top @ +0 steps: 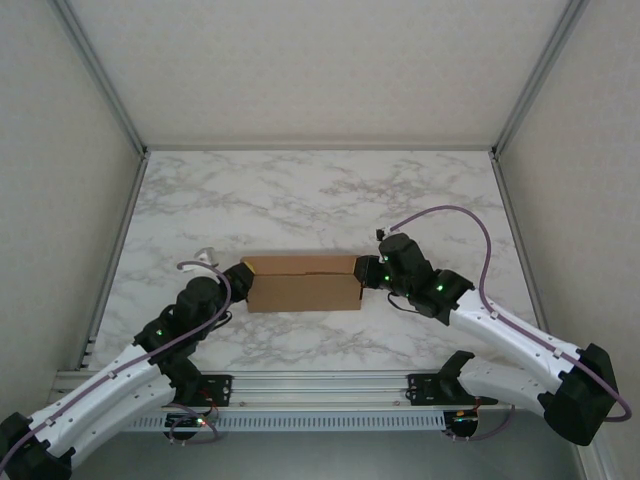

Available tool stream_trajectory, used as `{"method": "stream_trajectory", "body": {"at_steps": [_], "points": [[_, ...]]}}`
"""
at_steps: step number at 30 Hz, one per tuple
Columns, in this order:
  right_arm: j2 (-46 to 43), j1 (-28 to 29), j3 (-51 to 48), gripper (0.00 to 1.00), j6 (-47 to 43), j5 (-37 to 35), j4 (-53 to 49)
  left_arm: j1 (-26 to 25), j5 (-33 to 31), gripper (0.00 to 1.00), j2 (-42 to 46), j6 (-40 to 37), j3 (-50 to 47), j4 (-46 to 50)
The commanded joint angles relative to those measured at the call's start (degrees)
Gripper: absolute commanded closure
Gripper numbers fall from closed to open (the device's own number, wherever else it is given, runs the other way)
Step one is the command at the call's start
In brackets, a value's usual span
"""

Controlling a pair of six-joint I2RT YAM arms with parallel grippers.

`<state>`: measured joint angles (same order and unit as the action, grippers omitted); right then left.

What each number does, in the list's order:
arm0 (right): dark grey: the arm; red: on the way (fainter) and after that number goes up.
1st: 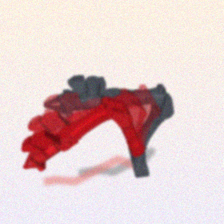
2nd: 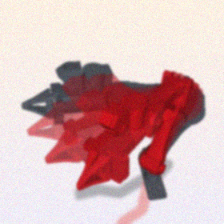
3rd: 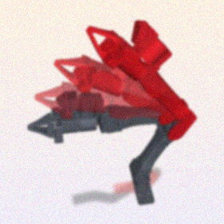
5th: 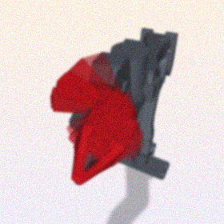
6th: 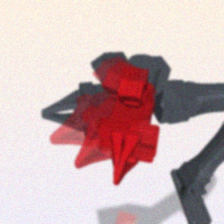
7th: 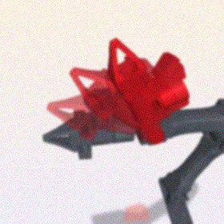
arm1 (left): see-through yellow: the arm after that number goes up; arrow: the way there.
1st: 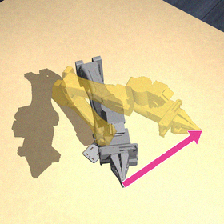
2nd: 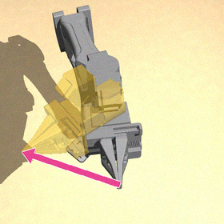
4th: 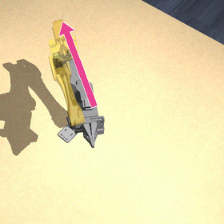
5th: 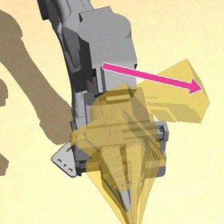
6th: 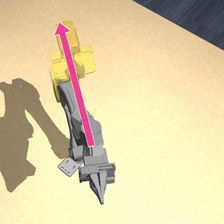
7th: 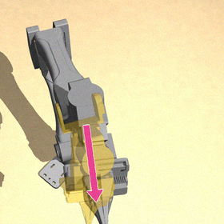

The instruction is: Fold the paper box

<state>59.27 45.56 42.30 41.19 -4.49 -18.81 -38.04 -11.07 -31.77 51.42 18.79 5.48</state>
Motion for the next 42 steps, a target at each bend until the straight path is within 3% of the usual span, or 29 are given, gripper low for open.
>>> {"method": "stream_trajectory", "body": {"at_steps": [1, 4, 8, 15, 26, 37, 42], "points": [[3.2, 0.6, -4.7, 0.86, 0.8, 2.2, -9.8, -0.6, 2.5, 0.79, -1.2, 4.6, -4.7, 8.3], [3.0, 0.6, -2.5, 0.83, -0.2, 1.7, -11.1, -0.6, 2.4, 0.77, -0.3, 3.8, -4.4, 7.8], [2.2, 0.6, 1.1, 0.74, -1.2, 1.1, -12.9, -0.6, 2.5, 0.59, 2.2, 0.0, -1.2, 8.3], [0.5, 0.6, 3.7, 0.69, -1.6, 1.0, -14.0, -0.5, 2.5, 0.46, 2.2, -3.7, 4.8, 9.3], [0.8, 0.5, 7.2, 0.59, -4.8, 1.2, -16.3, -0.3, 5.0, 0.41, 2.9, -6.0, 6.4, 5.0], [4.1, 0.4, 10.1, 0.51, -6.4, 1.0, -16.8, 1.2, 1.6, 0.35, 3.2, -11.3, 10.6, 8.3], [4.0, 0.3, 11.9, 0.47, -7.3, 1.7, -17.8, 2.4, 10.1, 0.31, -2.9, -20.9, 17.4, 8.9]]}}
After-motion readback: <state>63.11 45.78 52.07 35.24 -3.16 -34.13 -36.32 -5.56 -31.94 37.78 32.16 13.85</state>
